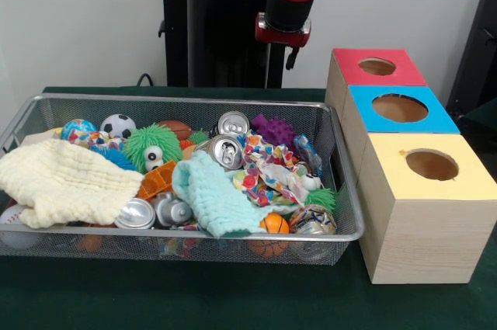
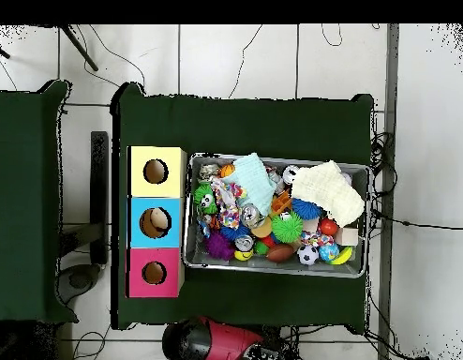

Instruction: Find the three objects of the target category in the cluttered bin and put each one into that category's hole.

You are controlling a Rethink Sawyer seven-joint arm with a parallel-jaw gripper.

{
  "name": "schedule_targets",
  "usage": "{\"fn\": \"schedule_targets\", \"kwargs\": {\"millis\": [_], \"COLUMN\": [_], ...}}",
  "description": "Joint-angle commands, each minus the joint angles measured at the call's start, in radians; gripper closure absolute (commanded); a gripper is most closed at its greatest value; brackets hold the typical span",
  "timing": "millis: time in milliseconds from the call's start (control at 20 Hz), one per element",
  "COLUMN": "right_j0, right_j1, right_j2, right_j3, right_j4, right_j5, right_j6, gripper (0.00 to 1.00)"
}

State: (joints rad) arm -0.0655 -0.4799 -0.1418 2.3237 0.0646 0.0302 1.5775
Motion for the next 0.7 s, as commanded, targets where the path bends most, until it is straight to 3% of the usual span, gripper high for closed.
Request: {"fn": "schedule_targets", "kwargs": {"millis": [50,200,700], "right_j0": [-0.012,-0.01,0.075], "right_j1": [0.031,0.054,0.061], "right_j2": [0.108,0.127,0.113], "right_j3": [-0.126,-0.131,-0.189], "right_j4": [0.097,0.108,0.188], "right_j5": [-0.109,-0.129,-0.036], "right_j6": [0.284,0.29,0.264], "gripper": [0.0,0.0,0.0]}}
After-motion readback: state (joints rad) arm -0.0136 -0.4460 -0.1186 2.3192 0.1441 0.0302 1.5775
